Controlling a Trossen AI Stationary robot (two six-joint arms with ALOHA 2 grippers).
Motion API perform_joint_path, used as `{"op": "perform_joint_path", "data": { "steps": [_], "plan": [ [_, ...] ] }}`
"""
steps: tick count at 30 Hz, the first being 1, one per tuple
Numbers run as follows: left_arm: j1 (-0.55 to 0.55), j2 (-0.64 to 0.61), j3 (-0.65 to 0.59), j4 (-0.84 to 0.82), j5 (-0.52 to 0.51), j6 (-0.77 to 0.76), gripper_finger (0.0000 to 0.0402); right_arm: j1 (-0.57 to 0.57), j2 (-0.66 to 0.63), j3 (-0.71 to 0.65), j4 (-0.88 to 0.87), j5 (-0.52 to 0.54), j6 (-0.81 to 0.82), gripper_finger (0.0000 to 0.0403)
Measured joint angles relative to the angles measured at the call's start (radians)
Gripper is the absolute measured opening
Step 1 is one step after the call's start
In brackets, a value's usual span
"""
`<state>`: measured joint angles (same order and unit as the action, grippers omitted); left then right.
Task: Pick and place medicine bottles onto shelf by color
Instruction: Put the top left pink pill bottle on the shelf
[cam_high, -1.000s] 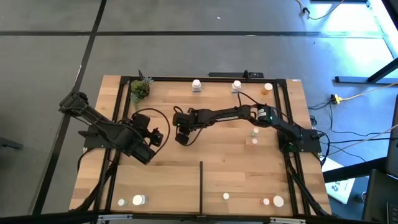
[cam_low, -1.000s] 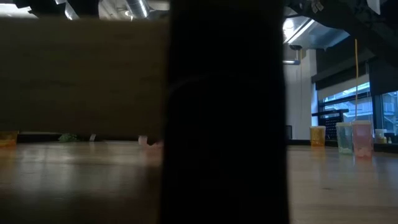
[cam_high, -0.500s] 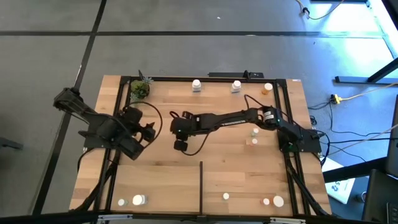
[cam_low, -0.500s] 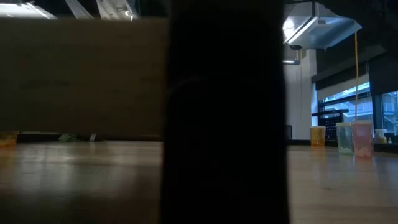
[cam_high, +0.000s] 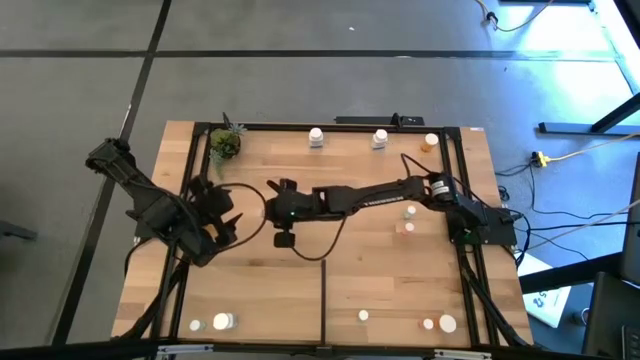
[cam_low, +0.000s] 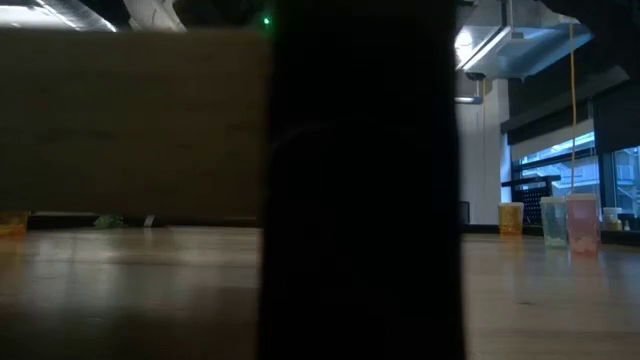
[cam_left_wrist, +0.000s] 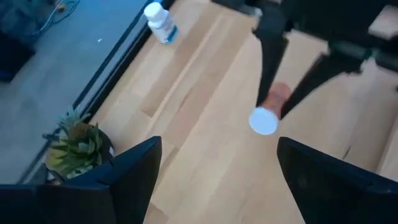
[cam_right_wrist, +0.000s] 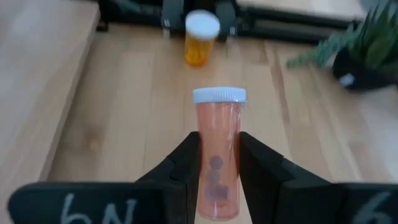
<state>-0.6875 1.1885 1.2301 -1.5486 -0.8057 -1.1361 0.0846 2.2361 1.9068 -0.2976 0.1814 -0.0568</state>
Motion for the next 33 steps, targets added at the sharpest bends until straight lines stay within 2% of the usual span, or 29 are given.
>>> {"op": "perform_joint_path", "data": {
  "steps": [8, 23, 33],
  "plan": [
    [-0.002, 0.000, 0.000, 0.007, 0.041, 0.050, 0.0314, 0.019, -0.002, 0.000, 0.092, 0.009, -0.106, 0.0094],
    [-0.002, 0.000, 0.000, 0.070, 0.064, 0.047, 0.0314, 0.020, -0.002, 0.000, 0.236, 0.010, -0.165, 0.0094],
    [-0.002, 0.000, 0.000, 0.070, 0.064, 0.047, 0.0314, 0.020, -0.002, 0.000, 0.249, 0.010, -0.165, 0.0094]
  ]
}}
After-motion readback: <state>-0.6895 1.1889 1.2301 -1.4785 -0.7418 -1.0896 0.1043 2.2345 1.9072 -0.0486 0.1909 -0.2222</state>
